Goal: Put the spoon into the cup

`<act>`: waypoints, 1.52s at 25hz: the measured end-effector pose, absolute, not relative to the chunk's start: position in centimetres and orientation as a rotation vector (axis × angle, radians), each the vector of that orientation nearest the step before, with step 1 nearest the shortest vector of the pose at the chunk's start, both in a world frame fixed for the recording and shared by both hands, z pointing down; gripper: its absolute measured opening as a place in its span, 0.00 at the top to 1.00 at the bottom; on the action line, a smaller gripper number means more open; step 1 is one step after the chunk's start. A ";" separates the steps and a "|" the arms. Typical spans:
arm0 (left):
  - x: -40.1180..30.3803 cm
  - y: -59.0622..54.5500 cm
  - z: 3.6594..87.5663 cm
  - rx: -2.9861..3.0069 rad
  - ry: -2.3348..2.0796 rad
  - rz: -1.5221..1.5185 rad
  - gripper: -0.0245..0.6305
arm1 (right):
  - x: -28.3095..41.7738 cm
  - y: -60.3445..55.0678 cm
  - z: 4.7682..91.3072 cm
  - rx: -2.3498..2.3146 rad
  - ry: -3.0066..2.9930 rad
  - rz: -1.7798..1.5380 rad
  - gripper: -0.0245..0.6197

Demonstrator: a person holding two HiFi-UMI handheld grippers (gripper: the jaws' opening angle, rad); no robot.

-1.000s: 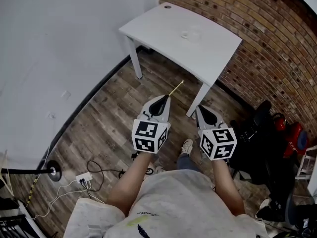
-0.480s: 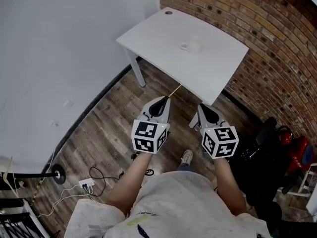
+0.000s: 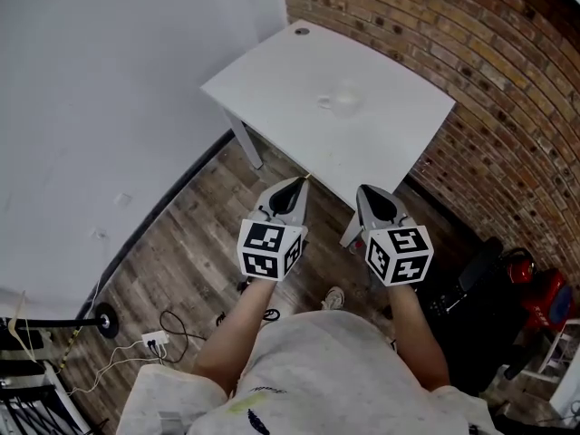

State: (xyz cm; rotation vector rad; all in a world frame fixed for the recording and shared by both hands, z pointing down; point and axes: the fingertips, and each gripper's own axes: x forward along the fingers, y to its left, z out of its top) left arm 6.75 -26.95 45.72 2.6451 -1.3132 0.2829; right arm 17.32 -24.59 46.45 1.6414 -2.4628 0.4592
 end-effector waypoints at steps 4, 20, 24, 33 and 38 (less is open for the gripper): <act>8.8 -29.1 45.6 2.652 -1.313 0.286 0.95 | 18.9 -26.4 46.6 1.637 -2.471 0.460 0.95; 13.3 -34.5 45.5 2.670 -1.328 0.319 0.95 | 23.9 -31.2 46.4 1.668 -2.492 0.468 0.95; 13.2 -35.9 45.7 2.662 -1.338 0.307 0.95 | 24.1 -32.3 46.7 1.665 -2.482 0.467 0.95; 12.5 -40.9 46.7 2.665 -1.293 0.296 0.95 | 23.1 -36.7 47.2 1.685 -2.441 0.461 0.95; 12.2 -44.6 47.0 2.677 -1.238 0.301 0.95 | 22.4 -39.7 47.3 1.715 -2.400 0.475 0.95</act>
